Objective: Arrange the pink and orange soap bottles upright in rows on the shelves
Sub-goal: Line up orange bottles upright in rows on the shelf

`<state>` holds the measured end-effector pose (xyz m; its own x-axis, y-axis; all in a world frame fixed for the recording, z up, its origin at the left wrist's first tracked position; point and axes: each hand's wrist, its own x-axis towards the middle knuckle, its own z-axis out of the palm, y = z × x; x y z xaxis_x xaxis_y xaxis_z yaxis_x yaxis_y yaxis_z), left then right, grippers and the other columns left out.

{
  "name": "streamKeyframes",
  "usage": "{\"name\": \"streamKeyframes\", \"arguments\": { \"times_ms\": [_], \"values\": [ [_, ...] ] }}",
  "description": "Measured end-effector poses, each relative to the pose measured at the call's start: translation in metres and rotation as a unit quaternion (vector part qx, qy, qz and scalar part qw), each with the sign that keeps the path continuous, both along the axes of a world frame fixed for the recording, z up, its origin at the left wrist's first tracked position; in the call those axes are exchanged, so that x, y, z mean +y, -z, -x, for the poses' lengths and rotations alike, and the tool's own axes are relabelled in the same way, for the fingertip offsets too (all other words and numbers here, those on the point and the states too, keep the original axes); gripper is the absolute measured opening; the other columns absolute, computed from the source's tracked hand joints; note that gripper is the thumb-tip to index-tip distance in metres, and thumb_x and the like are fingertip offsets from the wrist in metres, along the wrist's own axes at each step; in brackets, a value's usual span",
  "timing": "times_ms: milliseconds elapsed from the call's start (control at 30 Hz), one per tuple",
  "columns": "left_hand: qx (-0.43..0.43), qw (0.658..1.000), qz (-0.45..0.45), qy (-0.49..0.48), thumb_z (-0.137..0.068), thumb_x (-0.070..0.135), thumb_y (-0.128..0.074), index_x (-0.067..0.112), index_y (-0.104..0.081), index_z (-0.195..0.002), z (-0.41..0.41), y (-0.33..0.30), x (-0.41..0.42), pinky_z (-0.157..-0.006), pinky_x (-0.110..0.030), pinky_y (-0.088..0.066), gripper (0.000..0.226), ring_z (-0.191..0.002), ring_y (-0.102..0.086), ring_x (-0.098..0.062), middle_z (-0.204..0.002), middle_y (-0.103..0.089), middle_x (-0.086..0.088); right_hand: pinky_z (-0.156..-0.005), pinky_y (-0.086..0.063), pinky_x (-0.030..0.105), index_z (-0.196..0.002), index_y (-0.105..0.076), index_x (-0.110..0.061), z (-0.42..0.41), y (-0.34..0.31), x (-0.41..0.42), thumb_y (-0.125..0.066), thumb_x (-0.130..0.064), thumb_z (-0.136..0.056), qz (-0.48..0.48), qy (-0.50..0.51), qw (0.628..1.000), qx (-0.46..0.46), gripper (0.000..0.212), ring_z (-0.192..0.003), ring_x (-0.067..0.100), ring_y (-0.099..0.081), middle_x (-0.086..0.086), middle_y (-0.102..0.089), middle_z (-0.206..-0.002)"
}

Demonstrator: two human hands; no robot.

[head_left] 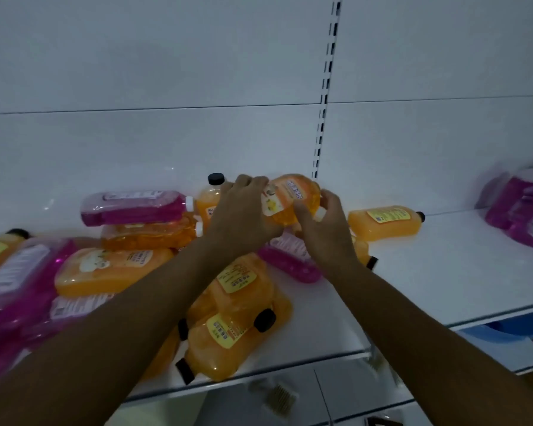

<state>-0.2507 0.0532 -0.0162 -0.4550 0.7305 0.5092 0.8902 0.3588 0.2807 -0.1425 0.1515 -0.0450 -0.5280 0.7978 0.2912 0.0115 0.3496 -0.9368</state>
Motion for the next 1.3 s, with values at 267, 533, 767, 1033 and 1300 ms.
{"name": "streamKeyframes", "arguments": {
  "times_ms": [267,533,767,1033,1300],
  "values": [
    [-0.007,0.99,-0.01,-0.142,-0.069,0.055,-0.076,0.015,-0.035,-0.144,-0.013,-0.016,-0.123,-0.1,-0.041,-0.041,0.094,-0.129,-0.037,-0.027,-0.14,-0.042,-0.008,-0.082,-0.054,0.026,-0.139,-0.041,-0.024,0.041,-0.019,-0.096,-0.07,-0.046,-0.082,0.022,-0.094,0.993,0.064,0.067,-0.107,0.012,-0.057,-0.007,-0.054,-0.122],
    [-0.138,0.957,-0.059,-0.25,-0.062,0.048,-0.085,0.018,-0.055,-0.115,0.002,-0.019,-0.308,-0.075,-0.031,-0.053,0.067,-0.089,-0.062,-0.012,-0.103,-0.066,0.004,-0.067,-0.057,0.018,-0.134,-0.044,-0.027,0.092,-0.033,-0.256,-0.075,-0.03,-0.082,0.018,-0.315,0.947,0.067,0.061,-0.097,0.006,-0.063,-0.011,-0.058,-0.111],
    [-0.177,0.919,-0.161,-0.313,-0.06,0.066,-0.071,0.026,-0.056,-0.12,0.028,0.001,-0.482,-0.081,-0.04,-0.057,0.073,-0.092,-0.065,-0.008,-0.108,-0.067,0.008,-0.085,-0.057,0.035,-0.138,-0.038,-0.028,0.156,-0.034,-0.422,-0.074,-0.027,-0.083,-0.063,-0.426,0.902,0.041,0.065,-0.108,0.015,-0.059,-0.003,-0.054,-0.128],
    [-0.144,0.879,-0.22,-0.398,-0.07,0.043,-0.081,0.025,-0.047,-0.131,0.075,0.022,-0.635,-0.074,-0.012,-0.048,0.072,-0.095,-0.055,-0.002,-0.114,-0.056,0.014,-0.093,-0.055,0.041,-0.142,-0.032,-0.029,0.221,-0.033,-0.586,-0.075,-0.025,-0.082,-0.095,-0.518,0.85,0.018,0.074,-0.12,0.018,-0.053,-0.003,-0.046,-0.139],
    [-0.149,0.848,-0.279,-0.425,-0.072,0.035,-0.081,0.024,-0.046,-0.132,0.15,0.062,-0.695,-0.083,-0.019,-0.052,0.07,-0.104,-0.061,-0.01,-0.121,-0.061,0.008,-0.093,-0.047,0.028,-0.147,-0.028,-0.03,0.296,-0.019,-0.658,-0.073,-0.036,-0.082,-0.179,-0.537,0.824,0.001,0.079,-0.121,0.009,-0.045,-0.006,-0.042,-0.14]
  ]
}}
